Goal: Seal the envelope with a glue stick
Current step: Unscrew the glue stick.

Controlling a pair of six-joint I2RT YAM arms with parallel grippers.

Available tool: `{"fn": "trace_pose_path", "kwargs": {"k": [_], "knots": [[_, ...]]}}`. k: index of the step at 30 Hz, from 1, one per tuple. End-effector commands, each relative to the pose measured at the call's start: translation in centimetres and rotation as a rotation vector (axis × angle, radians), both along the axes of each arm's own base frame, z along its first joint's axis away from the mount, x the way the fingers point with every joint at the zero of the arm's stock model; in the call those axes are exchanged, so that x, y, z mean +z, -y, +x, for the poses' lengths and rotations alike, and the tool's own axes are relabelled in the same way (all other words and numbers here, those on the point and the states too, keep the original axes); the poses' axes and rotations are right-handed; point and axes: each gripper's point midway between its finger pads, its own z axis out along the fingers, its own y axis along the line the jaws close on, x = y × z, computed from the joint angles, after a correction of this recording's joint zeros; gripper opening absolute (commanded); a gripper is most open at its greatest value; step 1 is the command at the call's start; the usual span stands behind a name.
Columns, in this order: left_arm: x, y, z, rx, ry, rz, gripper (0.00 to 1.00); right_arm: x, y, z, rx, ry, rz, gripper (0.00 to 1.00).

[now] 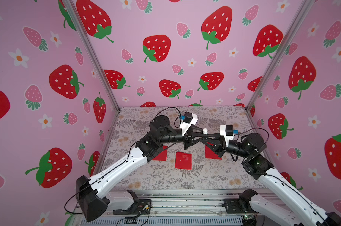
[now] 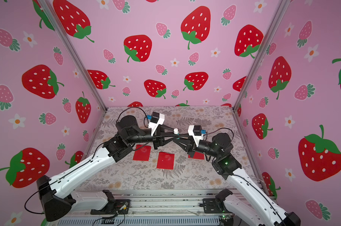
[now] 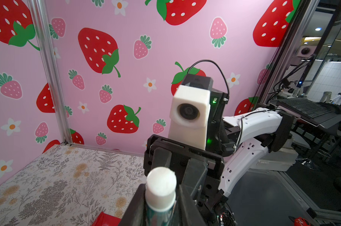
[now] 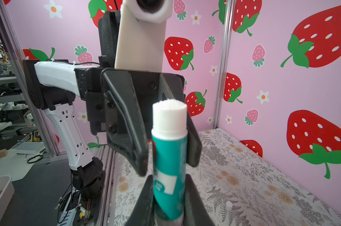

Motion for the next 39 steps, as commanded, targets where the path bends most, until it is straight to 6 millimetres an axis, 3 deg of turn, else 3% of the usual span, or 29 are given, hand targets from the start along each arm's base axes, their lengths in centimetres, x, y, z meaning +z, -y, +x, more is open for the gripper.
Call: {"fn": "trace_pose_path", "kwargs": {"k": [1, 7, 9, 15, 23, 24, 27, 28, 31, 39], "knots": [[1.9, 0.0, -1.9, -0.068, 0.044, -0.036, 0.27, 0.8, 0.5, 0.2, -0.030, 0.011, 0.024, 0.00], [1.7, 0.1, -1.7, -0.063, 0.042, -0.033, 0.30, 0.9, 0.5, 0.2, -0.031, 0.014, 0.025, 0.00], [1.7, 0.2, -1.7, -0.065, 0.044, -0.031, 0.26, 0.9, 0.5, 0.1, -0.030, 0.013, 0.024, 0.00], [1.8, 0.3, -1.6, -0.060, 0.045, -0.031, 0.30, 0.9, 0.5, 0.1, -0.030, 0.012, 0.022, 0.00], [1.9, 0.5, -1.1, -0.035, 0.037, -0.032, 0.16, 1.1, 0.6, 0.3, -0.042, 0.017, 0.023, 0.00], [2.1, 0.5, -0.8, -0.019, 0.033, -0.037, 0.14, 1.1, 0.7, 0.4, -0.051, 0.017, 0.024, 0.04], [2.9, 0.4, 0.2, 0.040, 0.011, -0.068, 0.10, 1.4, 1.1, 1.1, -0.108, 0.028, 0.030, 0.41], [3.3, 0.4, 0.5, 0.052, 0.005, -0.082, 0.10, 1.7, 1.3, 1.4, -0.133, 0.036, 0.036, 0.46], [4.8, 0.3, 1.0, 0.073, -0.027, -0.146, 0.10, 2.7, 1.7, 2.2, -0.188, 0.088, 0.049, 0.51], [8.6, -1.2, 1.8, 0.147, -0.096, -0.298, 0.08, 6.7, 2.8, 3.6, -0.312, 0.256, 0.122, 0.51]]}}
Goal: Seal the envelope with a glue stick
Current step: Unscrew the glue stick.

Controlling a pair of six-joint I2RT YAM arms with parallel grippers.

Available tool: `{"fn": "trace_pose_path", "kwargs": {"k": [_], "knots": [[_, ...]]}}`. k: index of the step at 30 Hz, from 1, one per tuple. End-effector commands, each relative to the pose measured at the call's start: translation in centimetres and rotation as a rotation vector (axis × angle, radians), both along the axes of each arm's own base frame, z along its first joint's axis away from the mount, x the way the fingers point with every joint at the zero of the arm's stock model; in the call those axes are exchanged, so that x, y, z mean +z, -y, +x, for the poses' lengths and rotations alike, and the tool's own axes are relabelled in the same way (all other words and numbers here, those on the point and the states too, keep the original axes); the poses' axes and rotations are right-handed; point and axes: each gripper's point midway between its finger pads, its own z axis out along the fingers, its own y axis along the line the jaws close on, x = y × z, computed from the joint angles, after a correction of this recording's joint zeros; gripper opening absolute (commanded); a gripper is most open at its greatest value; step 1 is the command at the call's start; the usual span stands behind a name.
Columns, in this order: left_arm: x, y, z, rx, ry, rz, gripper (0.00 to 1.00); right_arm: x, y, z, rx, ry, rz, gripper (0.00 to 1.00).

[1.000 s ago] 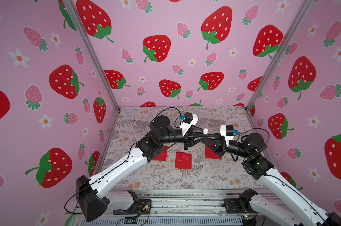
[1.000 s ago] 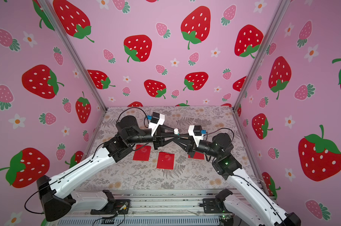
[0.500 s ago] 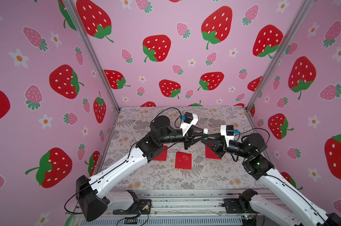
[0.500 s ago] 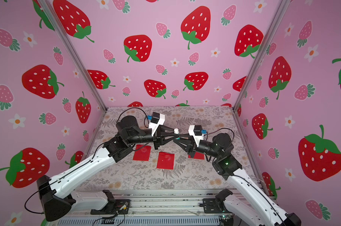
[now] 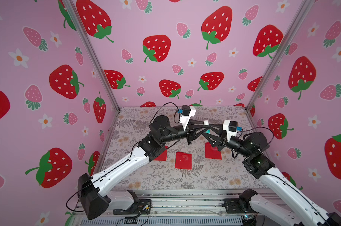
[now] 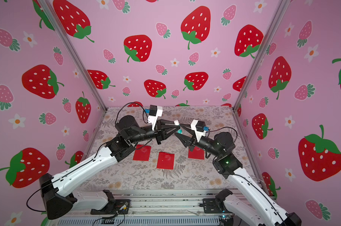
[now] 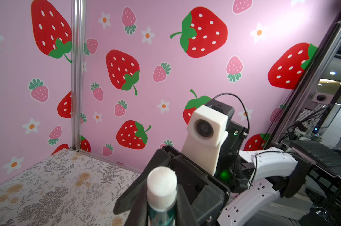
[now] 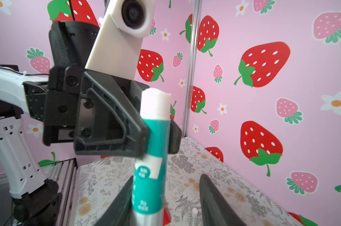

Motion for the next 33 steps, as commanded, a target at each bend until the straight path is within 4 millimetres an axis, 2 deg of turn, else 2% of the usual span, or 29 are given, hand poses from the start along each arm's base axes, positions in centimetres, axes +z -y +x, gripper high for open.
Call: {"fn": "trace_pose_path", "kwargs": {"k": [1, 4, 6, 11, 17, 25, 33], "knots": [[5.8, -1.7, -0.7, 0.031, 0.025, -0.157, 0.08, 4.1, 1.4, 0.7, -0.104, 0.147, 0.083, 0.51], [7.3, -2.6, -0.7, 0.056, 0.013, -0.199, 0.08, 6.2, 1.6, 0.3, -0.104, 0.216, 0.116, 0.51], [8.3, -3.1, -0.8, 0.065, 0.004, -0.230, 0.07, 6.2, 0.8, 1.0, -0.094, 0.236, 0.104, 0.51], [10.2, -4.0, -1.0, 0.062, -0.030, -0.319, 0.07, 8.1, 0.4, 0.0, -0.054, 0.349, 0.132, 0.51], [11.7, -4.8, -1.1, 0.055, -0.050, -0.391, 0.07, 8.9, 0.0, -0.9, -0.005, 0.423, 0.157, 0.47], [12.0, -5.0, -0.6, 0.057, -0.068, -0.423, 0.07, 9.7, 0.4, -1.4, 0.004, 0.435, 0.196, 0.37], [11.6, -4.7, -0.2, 0.052, -0.091, -0.426, 0.07, 10.0, 0.2, -1.4, 0.022, 0.420, 0.212, 0.39]]}}
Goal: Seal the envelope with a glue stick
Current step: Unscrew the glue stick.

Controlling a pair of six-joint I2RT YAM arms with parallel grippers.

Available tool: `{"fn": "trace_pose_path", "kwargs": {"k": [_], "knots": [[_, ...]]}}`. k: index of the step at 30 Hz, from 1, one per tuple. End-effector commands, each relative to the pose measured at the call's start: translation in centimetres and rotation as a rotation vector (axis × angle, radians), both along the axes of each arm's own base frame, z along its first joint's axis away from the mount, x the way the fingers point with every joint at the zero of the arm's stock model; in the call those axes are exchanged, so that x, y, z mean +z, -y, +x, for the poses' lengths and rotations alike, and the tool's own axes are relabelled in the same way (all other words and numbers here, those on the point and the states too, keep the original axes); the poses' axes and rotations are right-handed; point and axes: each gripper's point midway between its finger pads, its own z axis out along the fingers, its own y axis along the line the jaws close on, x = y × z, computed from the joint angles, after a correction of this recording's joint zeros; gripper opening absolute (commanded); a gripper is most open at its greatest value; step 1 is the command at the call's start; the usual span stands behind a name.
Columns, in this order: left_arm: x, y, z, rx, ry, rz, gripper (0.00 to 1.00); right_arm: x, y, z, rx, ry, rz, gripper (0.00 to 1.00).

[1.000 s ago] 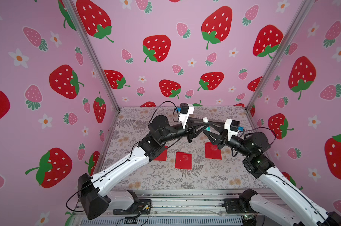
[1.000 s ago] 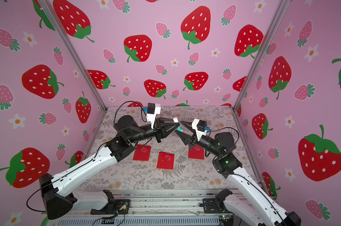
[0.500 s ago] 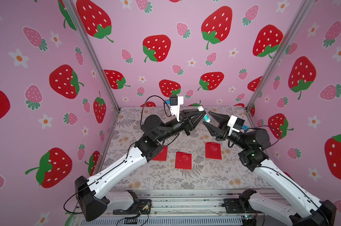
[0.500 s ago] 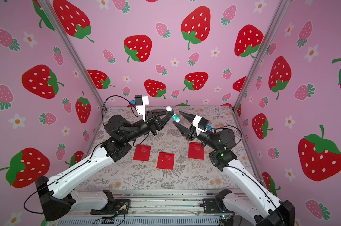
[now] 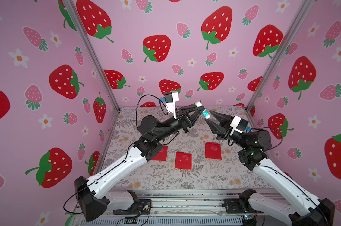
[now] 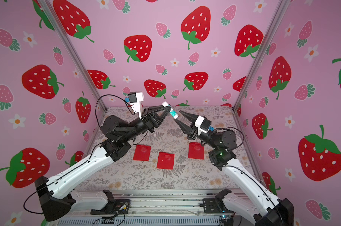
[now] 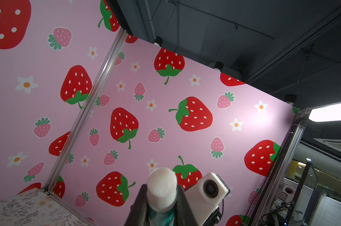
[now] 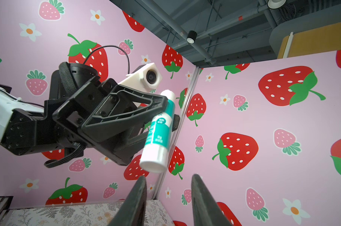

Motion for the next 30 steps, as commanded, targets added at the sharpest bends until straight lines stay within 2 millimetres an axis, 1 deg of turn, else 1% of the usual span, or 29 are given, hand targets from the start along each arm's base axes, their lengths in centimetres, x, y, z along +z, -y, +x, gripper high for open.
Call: {"fn": "trace_pose_path", "kwargs": {"k": [1, 13, 18, 24, 30], "knots": [[2.7, -1.0, -0.7, 0.000, 0.047, -0.070, 0.07, 2.2, 0.4, -1.0, 0.027, 0.045, 0.044, 0.39], [2.0, -0.7, 0.1, 0.016, 0.030, -0.060, 0.07, 2.7, -0.3, -1.8, 0.090, 0.044, 0.050, 0.40], [1.7, -0.6, 0.4, 0.025, 0.024, -0.056, 0.07, 2.8, -0.5, -1.9, 0.096, 0.042, 0.055, 0.37], [1.8, -0.5, 0.3, 0.011, 0.030, -0.062, 0.07, 2.9, -0.6, -1.7, 0.088, 0.032, 0.050, 0.30], [1.4, -0.4, 0.3, 0.022, 0.049, -0.042, 0.07, 2.9, -0.5, -1.0, 0.071, -0.027, 0.067, 0.16]]}}
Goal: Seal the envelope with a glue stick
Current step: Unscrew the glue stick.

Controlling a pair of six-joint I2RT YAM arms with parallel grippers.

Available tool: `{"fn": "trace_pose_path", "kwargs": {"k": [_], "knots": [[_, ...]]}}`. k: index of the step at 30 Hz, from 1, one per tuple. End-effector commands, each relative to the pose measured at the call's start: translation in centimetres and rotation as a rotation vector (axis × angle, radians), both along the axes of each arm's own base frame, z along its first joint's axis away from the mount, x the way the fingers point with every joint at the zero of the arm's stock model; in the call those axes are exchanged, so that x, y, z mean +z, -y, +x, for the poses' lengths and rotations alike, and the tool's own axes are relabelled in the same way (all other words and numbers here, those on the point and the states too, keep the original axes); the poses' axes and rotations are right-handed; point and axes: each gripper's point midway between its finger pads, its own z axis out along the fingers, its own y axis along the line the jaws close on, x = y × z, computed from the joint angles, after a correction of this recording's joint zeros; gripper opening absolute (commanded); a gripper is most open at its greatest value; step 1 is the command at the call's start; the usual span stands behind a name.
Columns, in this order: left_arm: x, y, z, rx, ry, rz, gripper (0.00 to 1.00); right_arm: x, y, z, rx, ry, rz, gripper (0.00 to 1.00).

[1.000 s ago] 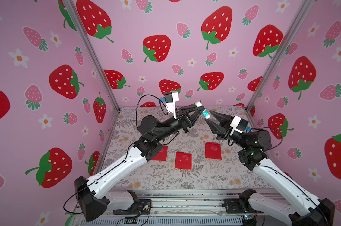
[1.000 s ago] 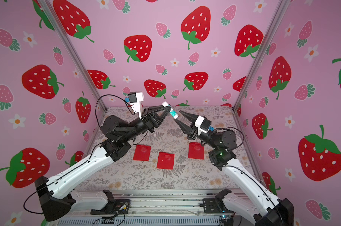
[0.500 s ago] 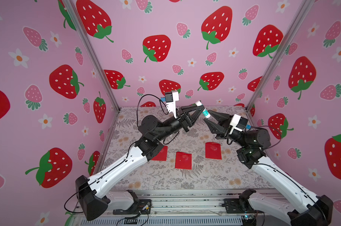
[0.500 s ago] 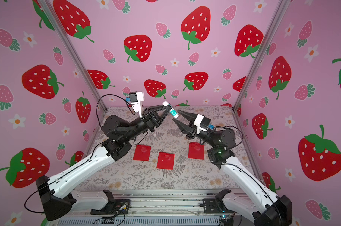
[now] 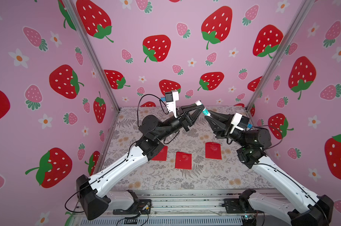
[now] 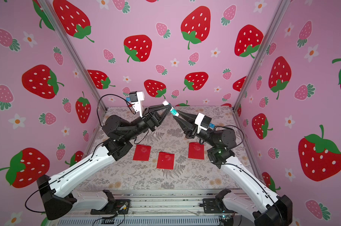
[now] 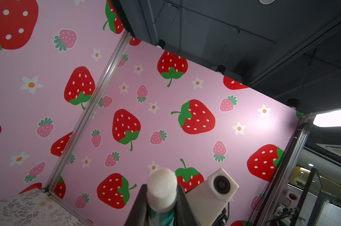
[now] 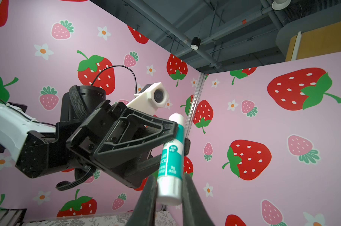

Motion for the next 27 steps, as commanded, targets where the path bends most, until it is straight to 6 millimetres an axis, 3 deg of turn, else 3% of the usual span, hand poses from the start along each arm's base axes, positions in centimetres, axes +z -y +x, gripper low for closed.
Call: {"fn": "trace_pose_path", "kwargs": {"k": [1, 9, 16, 23, 27], "knots": [[1.6, -0.5, -0.6, 0.012, 0.073, -0.026, 0.07, 1.4, 0.4, -0.3, 0.006, -0.028, 0.034, 0.13], [-0.1, -0.4, -2.1, -0.026, 0.258, 0.141, 0.00, 0.5, -0.2, -0.3, 0.172, -0.309, 0.065, 0.02], [-1.9, -1.5, -3.6, -0.253, 0.372, 0.259, 0.00, -1.1, -1.7, -4.1, 0.471, -0.485, -0.046, 0.00], [-3.5, -1.7, -8.0, -0.573, 0.494, 0.372, 0.00, -3.3, -2.4, -7.2, 0.660, -0.581, -0.216, 0.00], [-4.2, -2.8, -10.5, -0.698, 0.558, 0.407, 0.00, -4.0, -2.6, -8.7, 0.751, -0.601, -0.296, 0.00]]}}
